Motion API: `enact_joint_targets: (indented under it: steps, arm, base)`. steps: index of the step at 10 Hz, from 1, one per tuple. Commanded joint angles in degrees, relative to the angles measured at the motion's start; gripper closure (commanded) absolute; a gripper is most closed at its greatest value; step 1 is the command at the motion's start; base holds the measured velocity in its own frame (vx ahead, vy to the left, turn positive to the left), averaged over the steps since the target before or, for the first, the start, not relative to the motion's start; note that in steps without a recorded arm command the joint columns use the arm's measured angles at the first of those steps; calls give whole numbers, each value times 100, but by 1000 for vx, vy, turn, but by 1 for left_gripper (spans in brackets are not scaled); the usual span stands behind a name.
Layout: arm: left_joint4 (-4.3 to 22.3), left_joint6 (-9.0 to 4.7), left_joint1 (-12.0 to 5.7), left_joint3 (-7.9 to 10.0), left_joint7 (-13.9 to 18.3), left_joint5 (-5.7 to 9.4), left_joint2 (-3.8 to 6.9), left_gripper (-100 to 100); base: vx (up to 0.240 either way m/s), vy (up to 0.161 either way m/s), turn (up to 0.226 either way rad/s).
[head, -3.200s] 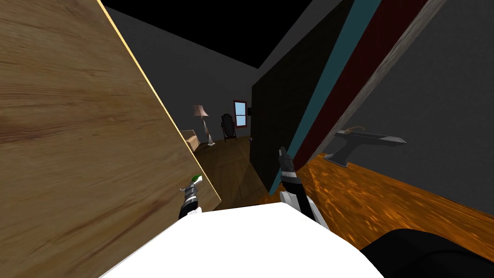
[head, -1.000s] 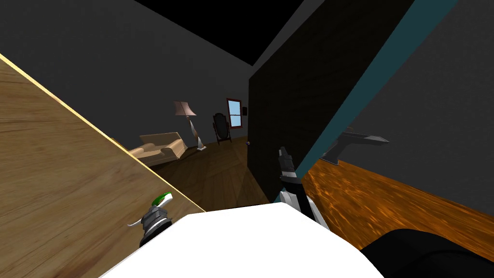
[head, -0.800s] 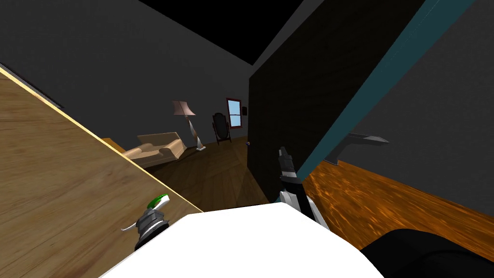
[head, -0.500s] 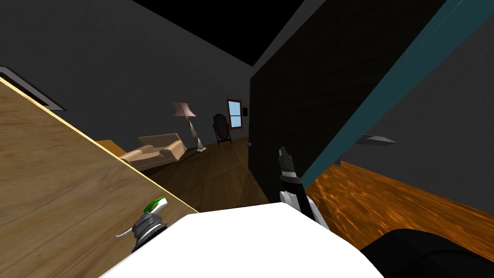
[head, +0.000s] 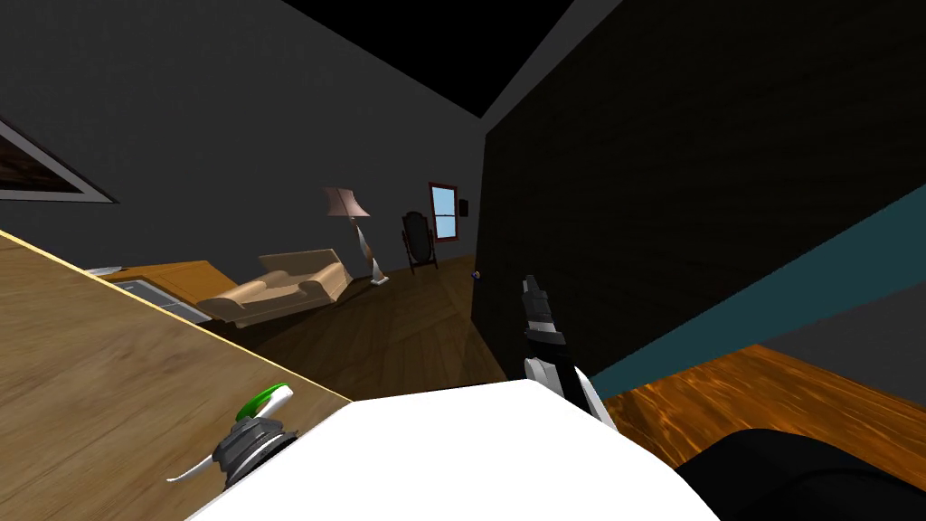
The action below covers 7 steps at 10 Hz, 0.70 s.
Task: Push the door open
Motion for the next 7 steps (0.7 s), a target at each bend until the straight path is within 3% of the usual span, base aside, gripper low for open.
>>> enact_joint_targets:
  steps: [1, 3, 5, 7]
  arm:
    - [-90, -12, 58, 157, -84, 80, -52, 100]
    - [-84, -21, 72, 242, -116, 126, -54, 100]
    - [4, -73, 60, 240, -84, 125, -15, 100]
    - [7, -71, 81, 389, -150, 208, -19, 100]
  base:
    - [206, 84, 49]
    - [164, 75, 40]
    - [20, 20, 1]
    - [114, 97, 16]
